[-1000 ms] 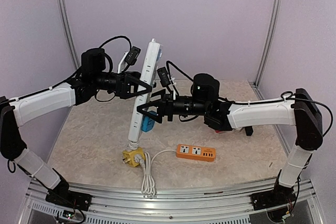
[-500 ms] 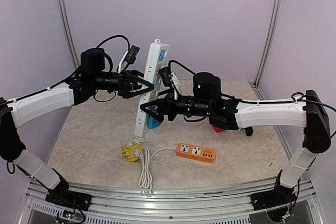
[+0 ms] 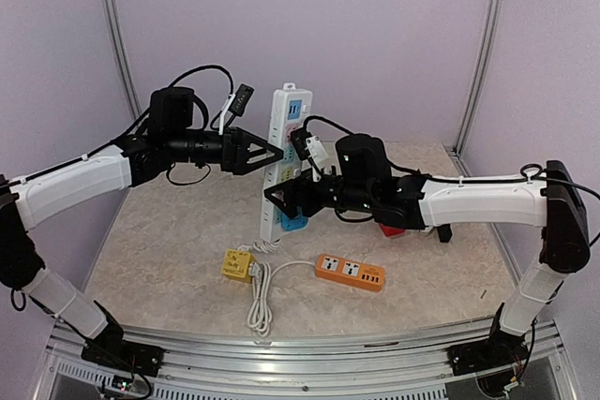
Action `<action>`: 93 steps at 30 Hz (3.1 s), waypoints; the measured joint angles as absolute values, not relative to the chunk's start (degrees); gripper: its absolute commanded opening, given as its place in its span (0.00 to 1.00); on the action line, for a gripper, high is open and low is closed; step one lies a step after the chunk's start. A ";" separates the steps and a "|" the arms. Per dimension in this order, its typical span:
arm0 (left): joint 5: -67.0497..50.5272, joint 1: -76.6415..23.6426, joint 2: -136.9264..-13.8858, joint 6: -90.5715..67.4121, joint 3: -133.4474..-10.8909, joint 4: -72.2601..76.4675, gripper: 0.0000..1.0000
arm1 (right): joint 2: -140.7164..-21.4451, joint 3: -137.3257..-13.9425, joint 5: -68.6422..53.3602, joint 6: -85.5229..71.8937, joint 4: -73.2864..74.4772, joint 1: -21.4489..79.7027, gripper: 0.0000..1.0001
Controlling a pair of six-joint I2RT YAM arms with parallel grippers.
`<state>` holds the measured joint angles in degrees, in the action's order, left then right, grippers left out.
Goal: Pull the plug off the socket
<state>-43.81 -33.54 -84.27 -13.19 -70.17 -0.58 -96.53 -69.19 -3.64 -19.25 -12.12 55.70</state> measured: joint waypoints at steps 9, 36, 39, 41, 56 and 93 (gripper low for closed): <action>-36.86 -35.14 -85.97 -13.74 -73.30 -4.80 0.87 | -97.32 -71.42 2.59 -20.25 -8.16 55.70 0.00; -28.99 -36.40 -92.73 -16.05 -75.68 -7.31 0.10 | -100.09 -75.77 13.04 -24.12 -3.16 56.86 0.07; -28.97 -36.38 -92.73 -16.10 -75.68 -7.31 0.06 | -100.16 -75.81 13.15 -24.12 -3.11 56.86 0.17; -29.08 -36.27 -92.73 -16.27 -75.68 -7.29 0.04 | -100.16 -75.81 13.17 -24.12 -3.16 56.86 0.37; -38.09 -26.96 -92.20 -23.18 -73.06 -5.98 0.00 | -90.83 -66.37 4.93 -16.21 -10.68 56.27 0.99; -42.28 -23.51 -88.55 -22.11 -68.69 -6.17 0.00 | -100.29 -68.64 -26.15 -32.64 -16.99 48.90 0.62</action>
